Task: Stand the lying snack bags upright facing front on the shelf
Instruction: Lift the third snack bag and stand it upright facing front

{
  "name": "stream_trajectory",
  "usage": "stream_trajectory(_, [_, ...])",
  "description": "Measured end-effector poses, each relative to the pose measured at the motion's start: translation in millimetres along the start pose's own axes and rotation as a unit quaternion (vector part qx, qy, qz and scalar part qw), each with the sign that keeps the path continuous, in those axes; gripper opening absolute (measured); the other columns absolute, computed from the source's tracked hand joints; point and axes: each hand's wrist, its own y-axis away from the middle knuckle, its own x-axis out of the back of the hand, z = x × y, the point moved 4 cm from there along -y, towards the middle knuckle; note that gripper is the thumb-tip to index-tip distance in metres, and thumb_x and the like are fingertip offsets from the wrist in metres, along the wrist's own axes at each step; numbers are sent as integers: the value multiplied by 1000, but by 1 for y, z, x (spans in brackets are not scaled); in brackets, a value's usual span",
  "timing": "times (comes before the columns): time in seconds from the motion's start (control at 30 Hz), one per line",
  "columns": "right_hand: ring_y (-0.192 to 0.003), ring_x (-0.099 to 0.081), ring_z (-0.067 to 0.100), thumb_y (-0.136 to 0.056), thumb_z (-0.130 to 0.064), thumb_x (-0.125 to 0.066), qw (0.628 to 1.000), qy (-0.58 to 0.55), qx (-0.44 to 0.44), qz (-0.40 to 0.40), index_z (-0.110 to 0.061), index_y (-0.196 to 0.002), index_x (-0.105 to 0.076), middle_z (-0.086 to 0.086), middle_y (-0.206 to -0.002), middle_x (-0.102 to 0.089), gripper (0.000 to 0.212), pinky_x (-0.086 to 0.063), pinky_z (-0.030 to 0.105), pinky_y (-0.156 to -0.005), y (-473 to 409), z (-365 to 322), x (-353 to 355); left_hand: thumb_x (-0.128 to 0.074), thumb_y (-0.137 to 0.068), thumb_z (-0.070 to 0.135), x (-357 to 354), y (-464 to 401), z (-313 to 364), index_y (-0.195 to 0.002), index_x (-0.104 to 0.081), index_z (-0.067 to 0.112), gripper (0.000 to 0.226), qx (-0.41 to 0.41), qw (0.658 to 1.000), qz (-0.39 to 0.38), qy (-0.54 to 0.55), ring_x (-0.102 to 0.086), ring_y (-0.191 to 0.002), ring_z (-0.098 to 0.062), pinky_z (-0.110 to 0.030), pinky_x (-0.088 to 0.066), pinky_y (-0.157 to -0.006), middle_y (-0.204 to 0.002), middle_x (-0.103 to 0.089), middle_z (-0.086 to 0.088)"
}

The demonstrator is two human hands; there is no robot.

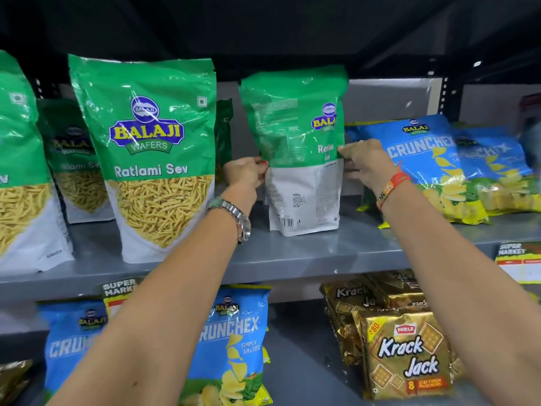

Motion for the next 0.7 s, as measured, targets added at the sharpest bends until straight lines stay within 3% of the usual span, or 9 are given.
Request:
stream_trajectory(0.07, [-71, -48, 16, -96, -8, -45, 1000, -12, -7, -3, -13, -75, -47, 9, -82, -52, 21, -49, 42, -89, -4, 7, 1, -59, -80, -13, -2, -3, -5, -113, -62, -9, 33, -16, 1000, 6, 7, -63, -77, -22, -23, -55, -64, -115, -66, -25])
stream_trajectory(0.1, [-73, -49, 17, -96, -7, -45, 999, -32, -3, 4, -13, -73, -47, 8, -80, -52, 24, -48, 44, -92, -5, 11, 1, -59, -80, -12, -3, -5, -8, -113, -62, -9, 33, -20, 1000, 4, 6, -64, -80, -23, -24, -55, -66, -114, -66, -25])
stream_trajectory(0.17, [-81, -53, 19, -96, -5, -42, 998, -58, 10, 16, -8, -90, -58, 11, -94, -57, 18, -51, 41, -78, -8, 20, 2, -59, -81, -11, -5, -8, -13, -115, -61, -7, 35, -18, 1000, -8, 1, -64, -82, -23, -23, -55, -66, -112, -67, -22])
stream_trajectory(0.23, [-82, -55, 20, -97, -3, -36, 998, -46, 22, 23, 0, -118, -57, 11, -100, -58, 30, -50, 37, -71, -10, 27, 3, -58, -82, -9, -5, -8, -16, -117, -61, -5, 35, -18, 1000, -17, -8, -63, -73, -19, -20, -55, -61, -102, -67, -17])
stream_trajectory(0.33, [-66, -55, 13, -96, 2, -30, 999, -30, 36, 27, 0, -123, -55, 6, -83, -62, 37, -49, 29, -64, -14, 31, 9, -61, -81, -4, -6, -12, -21, -117, -63, -3, 35, -30, 998, -13, -46, -64, -82, -25, -35, -53, -81, -101, -68, -17])
stream_trajectory(0.43, [-70, -58, 10, -96, 4, -30, 999, -33, 38, -9, -1, -125, -54, 9, -99, -63, 39, -51, 23, -65, -12, 33, 9, -64, -81, 0, -2, -10, -20, -115, -64, -4, 34, -53, 997, 2, -49, -65, -104, -31, -40, -51, -96, -114, -68, -20])
stream_trajectory(0.5, [-78, -60, 12, -95, 6, -33, 998, -37, 40, -31, -1, -128, -52, 8, -102, -62, 39, -53, 20, -64, -10, 36, 13, -66, -82, 17, -2, -3, -19, -112, -64, -1, 35, -105, 989, 27, -99, -65, -100, -28, -33, -52, -89, -114, -67, -18])
stream_trajectory(0.6, [-92, -61, 20, -92, 11, -37, 996, -41, 31, -74, -5, -134, -45, 12, -103, -63, 45, -55, 21, -67, -6, 39, 20, -63, -76, 50, -6, 15, -19, -96, -55, 16, 40, -217, 946, 70, -230, -52, -88, -17, -27, -43, -77, -106, -54, -5])
stream_trajectory(0.7, [-78, -65, 13, -89, 14, -40, 992, -42, 14, -117, -9, -132, -43, 6, -90, -64, 49, -56, 17, -61, 0, 43, 24, -60, -64, 68, -17, 38, -24, -86, -44, 23, 53, -275, 912, 38, -301, -49, -78, -13, -32, -43, -68, -87, -46, 8])
